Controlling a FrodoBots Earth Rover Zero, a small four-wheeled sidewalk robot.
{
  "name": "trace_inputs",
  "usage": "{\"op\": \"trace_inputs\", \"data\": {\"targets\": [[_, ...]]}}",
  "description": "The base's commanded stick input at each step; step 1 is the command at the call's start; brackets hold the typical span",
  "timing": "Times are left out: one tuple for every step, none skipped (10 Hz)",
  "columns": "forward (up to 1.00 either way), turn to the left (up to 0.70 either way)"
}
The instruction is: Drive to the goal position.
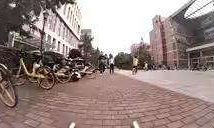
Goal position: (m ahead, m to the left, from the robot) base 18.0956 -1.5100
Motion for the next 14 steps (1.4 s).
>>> {"op": "trace_inputs", "data": {"targets": [[0.45,0.00],[0.45,0.00],[0.45,0.00],[0.45,0.00],[0.45,0.00],[0.45,0.00],[0.45,0.00],[0.45,0.00],[0.45,0.00],[0.45,0.00],[0.45,0.00],[0.45,0.00],[0.45,0.00],[0.45,0.00]]}}
